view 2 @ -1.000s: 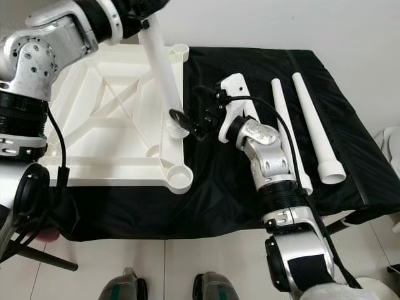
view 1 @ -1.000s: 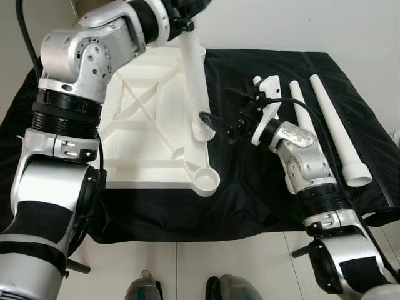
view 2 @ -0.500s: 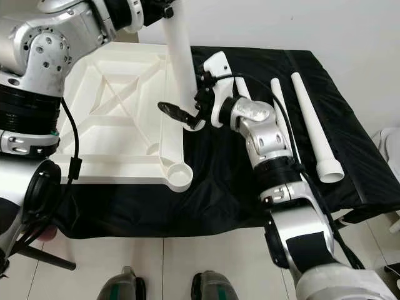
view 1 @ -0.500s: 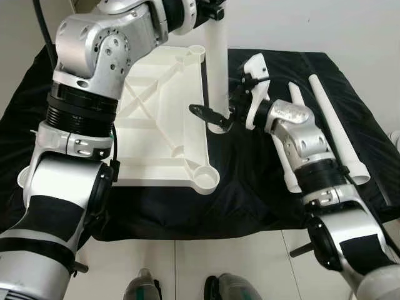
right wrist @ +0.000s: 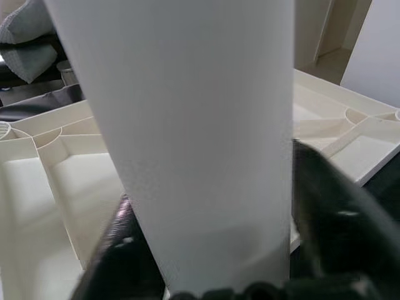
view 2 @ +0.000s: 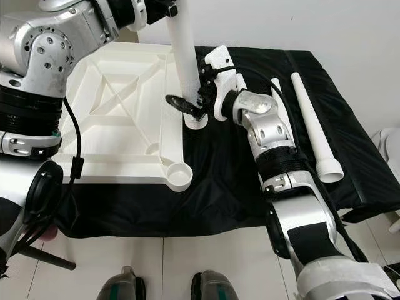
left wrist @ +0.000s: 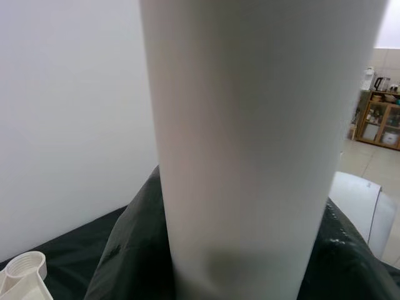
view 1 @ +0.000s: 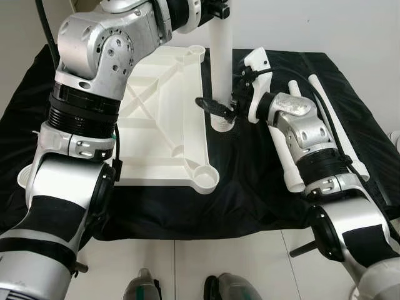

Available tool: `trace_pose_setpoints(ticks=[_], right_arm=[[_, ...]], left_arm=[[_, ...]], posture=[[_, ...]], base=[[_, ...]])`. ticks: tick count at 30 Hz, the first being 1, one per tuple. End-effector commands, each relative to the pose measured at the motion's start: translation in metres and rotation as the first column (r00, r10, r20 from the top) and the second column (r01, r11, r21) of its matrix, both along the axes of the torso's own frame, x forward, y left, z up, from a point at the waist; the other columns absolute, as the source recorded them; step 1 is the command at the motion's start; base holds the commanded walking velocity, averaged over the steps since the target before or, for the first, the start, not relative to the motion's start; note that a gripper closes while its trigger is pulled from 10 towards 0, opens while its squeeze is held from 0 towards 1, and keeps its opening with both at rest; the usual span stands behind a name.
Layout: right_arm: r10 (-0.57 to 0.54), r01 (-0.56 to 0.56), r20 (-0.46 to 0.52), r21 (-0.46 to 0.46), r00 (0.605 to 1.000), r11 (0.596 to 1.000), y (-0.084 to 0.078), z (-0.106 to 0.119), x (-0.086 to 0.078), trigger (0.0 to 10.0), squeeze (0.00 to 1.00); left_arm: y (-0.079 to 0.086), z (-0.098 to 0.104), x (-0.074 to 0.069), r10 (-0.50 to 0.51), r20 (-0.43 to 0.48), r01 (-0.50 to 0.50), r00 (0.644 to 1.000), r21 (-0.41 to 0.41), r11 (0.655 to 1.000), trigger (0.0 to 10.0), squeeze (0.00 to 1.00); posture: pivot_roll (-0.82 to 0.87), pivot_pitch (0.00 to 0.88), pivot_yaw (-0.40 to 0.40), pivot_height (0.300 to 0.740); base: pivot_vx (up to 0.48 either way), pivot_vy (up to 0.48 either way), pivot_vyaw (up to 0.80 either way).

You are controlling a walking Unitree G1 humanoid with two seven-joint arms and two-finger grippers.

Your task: Building children table

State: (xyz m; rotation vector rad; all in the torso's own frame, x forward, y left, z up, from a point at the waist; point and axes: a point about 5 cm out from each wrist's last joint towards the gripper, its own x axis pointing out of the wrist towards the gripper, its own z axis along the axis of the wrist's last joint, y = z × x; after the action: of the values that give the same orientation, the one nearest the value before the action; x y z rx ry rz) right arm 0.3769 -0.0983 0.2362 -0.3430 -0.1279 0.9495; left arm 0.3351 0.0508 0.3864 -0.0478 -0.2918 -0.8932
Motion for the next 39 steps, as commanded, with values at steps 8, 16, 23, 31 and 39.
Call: trace_pose_setpoints(ticks=[8,16,23,31,39], right_arm=[[-0.039,0.04,-0.004,0.041,0.999,0.998,0.0,0.002,0.006,0.0,0.0],[-0.045,0.045,-0.001,0.062,0.999,0.997,0.0,0.005,0.007,0.0,0.0],[-0.099,0.099,-0.005,0.115,0.995,0.988,0.002,0.005,0.009,10.0,0.0],[-0.217,0.222,-0.047,0.195,0.975,0.956,-0.002,-0.002,0.013,10.0,0.0],[-0.343,0.359,-0.106,0.28,0.933,0.89,-0.013,-0.012,0.015,10.0,0.0]], left_arm=[[-0.008,0.008,-0.011,-0.106,0.048,0.105,0.993,0.034,0.994,10.0,0.0],[-0.011,0.007,-0.014,-0.126,0.055,0.124,0.99,0.038,0.991,10.0,0.0],[-0.004,0.022,-0.016,-0.195,0.02,0.195,0.981,-0.153,0.969,10.0,1.0],[0.02,0.035,-0.003,-0.138,-0.048,0.118,0.989,-0.292,0.949,10.0,0.0],[0.05,0.022,0.008,0.017,-0.092,-0.043,0.996,-0.296,0.954,10.0,0.0]], posture=[[-0.1,0.0,-0.029,0.74],[-0.1,0.0,-0.025,0.74],[-0.1,0.0,-0.024,0.74],[-0.09,0.0,-0.018,0.74],[-0.09,0.0,-0.008,0.74]], base=[[0.0,0.0,0.0],[0.0,0.0,0.0],[0.0,0.0,0.0],[0.0,0.0,0.0],[0.0,0.0,0.0]])
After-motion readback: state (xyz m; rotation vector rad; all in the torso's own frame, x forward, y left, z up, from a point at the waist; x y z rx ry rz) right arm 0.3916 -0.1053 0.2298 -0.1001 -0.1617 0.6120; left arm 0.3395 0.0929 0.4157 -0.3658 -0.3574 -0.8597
